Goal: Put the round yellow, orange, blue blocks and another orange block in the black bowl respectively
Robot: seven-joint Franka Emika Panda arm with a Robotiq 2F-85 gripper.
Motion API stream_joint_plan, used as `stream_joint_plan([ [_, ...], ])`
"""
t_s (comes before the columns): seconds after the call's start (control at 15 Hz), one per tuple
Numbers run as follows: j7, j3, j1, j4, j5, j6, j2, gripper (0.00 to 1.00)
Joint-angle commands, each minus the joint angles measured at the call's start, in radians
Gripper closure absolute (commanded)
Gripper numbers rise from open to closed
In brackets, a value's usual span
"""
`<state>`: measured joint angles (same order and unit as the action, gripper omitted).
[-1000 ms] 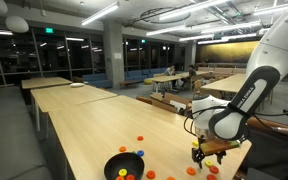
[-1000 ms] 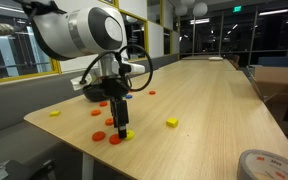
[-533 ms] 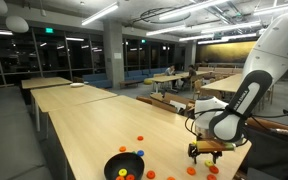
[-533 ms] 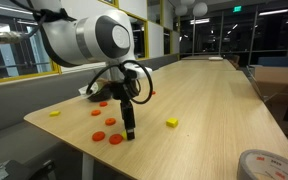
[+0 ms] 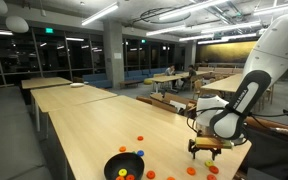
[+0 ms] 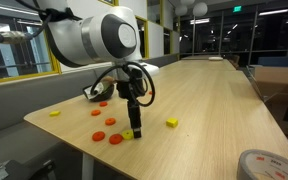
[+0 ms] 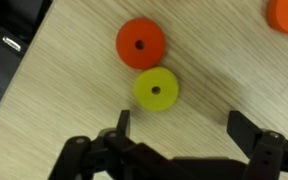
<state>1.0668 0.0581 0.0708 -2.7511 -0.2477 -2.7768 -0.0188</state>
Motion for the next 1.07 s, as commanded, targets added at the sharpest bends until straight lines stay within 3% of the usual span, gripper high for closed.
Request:
stream_joint_plan([
  [0.0,-0.148,-0.010,-0.015,0.001,0.147,0.013,0.029,0.00],
  [0.2,-0.264,-0.009,-0.013,0.001,0.266,0.044,0.043,0.00],
  [0.47,-0.319,-0.001,-0.007,0.001,0.249,0.062,0.046,0.00],
  [1.0,-0.509,-0.003,-0.010,0.002,0.326,0.162,0.052,0.00],
])
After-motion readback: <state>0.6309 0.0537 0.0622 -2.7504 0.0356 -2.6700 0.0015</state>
